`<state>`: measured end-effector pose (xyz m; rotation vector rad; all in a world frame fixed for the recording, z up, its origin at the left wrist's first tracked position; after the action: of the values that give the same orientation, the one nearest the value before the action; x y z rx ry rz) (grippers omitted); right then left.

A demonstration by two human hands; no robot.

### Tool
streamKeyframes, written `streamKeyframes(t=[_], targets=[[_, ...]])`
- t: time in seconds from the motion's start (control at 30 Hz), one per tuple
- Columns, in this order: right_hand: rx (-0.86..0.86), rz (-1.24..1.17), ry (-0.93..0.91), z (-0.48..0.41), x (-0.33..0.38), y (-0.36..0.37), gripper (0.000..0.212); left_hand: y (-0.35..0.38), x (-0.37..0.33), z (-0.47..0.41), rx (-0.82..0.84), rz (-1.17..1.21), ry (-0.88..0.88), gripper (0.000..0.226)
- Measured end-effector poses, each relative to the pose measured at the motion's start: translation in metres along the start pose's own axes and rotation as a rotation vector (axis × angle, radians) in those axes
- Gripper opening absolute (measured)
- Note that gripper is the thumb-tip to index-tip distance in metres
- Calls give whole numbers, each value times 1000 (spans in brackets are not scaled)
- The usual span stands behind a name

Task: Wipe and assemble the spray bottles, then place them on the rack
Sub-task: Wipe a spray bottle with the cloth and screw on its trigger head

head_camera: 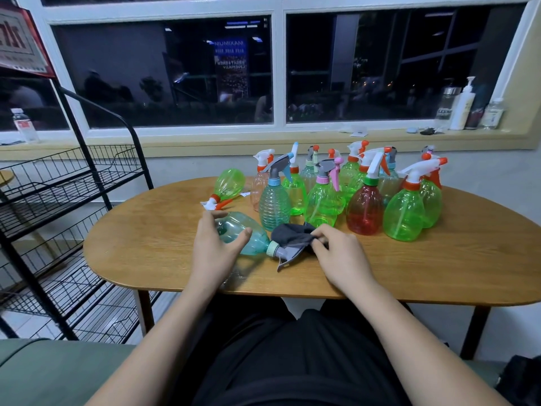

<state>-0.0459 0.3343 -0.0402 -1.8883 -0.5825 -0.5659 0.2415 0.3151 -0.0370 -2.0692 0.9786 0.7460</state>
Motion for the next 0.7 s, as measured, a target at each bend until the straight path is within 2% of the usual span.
streamKeyframes(t=[0.27, 0.4, 0.57, 0.7], targets=[[54, -479, 251, -5, -16, 11, 15, 0, -1, 1, 2, 24, -9, 55], [65, -710, 256, 1, -4, 21, 10, 1, 1, 1, 22, 81, -15, 65], [-61, -572, 2, 13, 25, 5, 19, 6, 2, 1, 77, 184, -9, 81], [-134, -327, -181, 27, 45, -5, 24, 11, 2, -2, 108, 143, 72, 94]])
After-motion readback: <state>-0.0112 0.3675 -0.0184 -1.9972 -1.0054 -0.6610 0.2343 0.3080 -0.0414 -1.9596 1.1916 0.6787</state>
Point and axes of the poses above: each hand's wrist, its own z-axis away from the middle knuckle, its own y-axis out of the palm, x = y × z, the point moved 9 cm from there along -z, towards the middle knuckle, and after that the axes turned 4 degrees about y, right-handed, at the moved point
